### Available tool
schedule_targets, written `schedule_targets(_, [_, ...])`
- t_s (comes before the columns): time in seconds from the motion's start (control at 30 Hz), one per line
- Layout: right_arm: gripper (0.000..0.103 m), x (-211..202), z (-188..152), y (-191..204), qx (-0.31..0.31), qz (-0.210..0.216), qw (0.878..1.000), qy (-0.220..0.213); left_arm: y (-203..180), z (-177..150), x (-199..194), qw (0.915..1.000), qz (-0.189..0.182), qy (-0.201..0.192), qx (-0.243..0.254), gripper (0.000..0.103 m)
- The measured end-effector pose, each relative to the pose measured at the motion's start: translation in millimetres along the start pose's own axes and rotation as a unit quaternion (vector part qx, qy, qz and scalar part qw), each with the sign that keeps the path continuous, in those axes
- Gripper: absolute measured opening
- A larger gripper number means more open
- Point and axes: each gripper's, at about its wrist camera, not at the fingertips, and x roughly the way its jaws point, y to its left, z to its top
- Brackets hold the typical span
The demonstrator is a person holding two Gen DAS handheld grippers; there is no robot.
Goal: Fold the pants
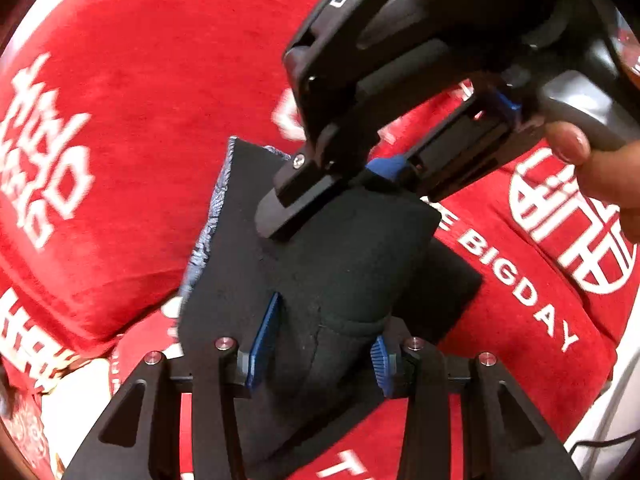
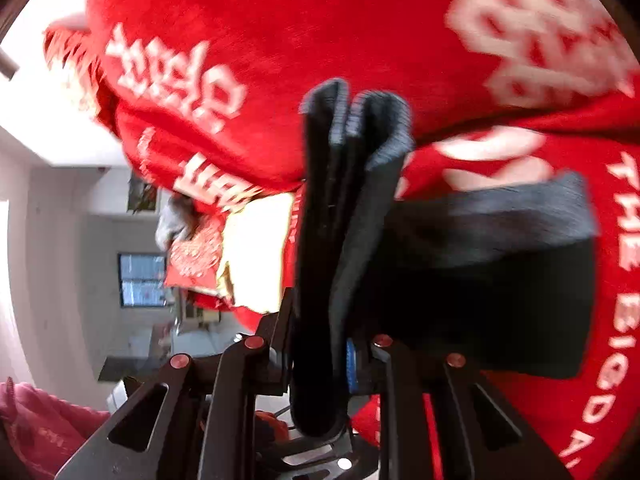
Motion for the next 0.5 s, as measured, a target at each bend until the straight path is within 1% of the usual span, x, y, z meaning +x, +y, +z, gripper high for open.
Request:
schedule_targets(0.1, [0.023,-8.9,-3.5,-38.2,0.022,0.0,1.0,-0.009,-23.6,-1.0,26.2,0.9997,-0.003,0.023,0.007,0.042])
schedule_targets(0.13, [0.023,-5.4,-4.9,-45.0,0.024,-0.008,1.0,-0.009,-31.9,-1.1,35.4,0.9995,-0.003,0.031,0.011,0.042])
schedule_targets(0.2, [0.023,1.9,-4.8,-73.5,0.042,-0.026,0.999,-0.003,-45.7,-4.0,55.5,0.9983,0.001,0.054,0.022,0.043])
schedule_targets(0.27, [0.023,6.2,-7.2,-93.5,0.06,-0.041,0.997,0.002,-55.4,-8.8,66.0,0.9965,0.01,0.074,0.037,0.045])
schedule_targets(0.3, [0.023,8.9,-9.2,-102.5,0.07,-0.039,0.997,0.005,-56.0,-10.3,65.9,0.9962,0.008,0.076,0.041,0.049])
schedule_targets(0.33, [0.023,10.5,-11.6,-110.0,0.083,-0.025,0.996,0.006,-52.6,-12.0,62.1,0.9962,0.002,0.077,0.041,0.052])
schedule_targets(0.37, [0.024,11.3,-12.8,-113.6,0.09,-0.019,0.996,0.003,-47.2,-14.6,56.9,0.9963,-0.008,0.078,0.036,0.063])
schedule_targets(0.4, [0.027,11.6,-13.2,-115.5,0.093,-0.02,0.995,0.002,-40.7,-17.2,50.9,0.9964,-0.018,0.077,0.03,0.071])
schedule_targets(0.43, [0.029,12.6,-13.4,-117.7,0.096,-0.023,0.995,0.004,-32.5,-20.3,43.0,0.9966,-0.024,0.076,0.023,0.071])
schedule_targets(0.5, [0.029,13.9,-15.5,-121.2,0.106,-0.023,0.994,0.006,-16.9,-26.0,29.6,0.9967,-0.03,0.075,0.011,0.071])
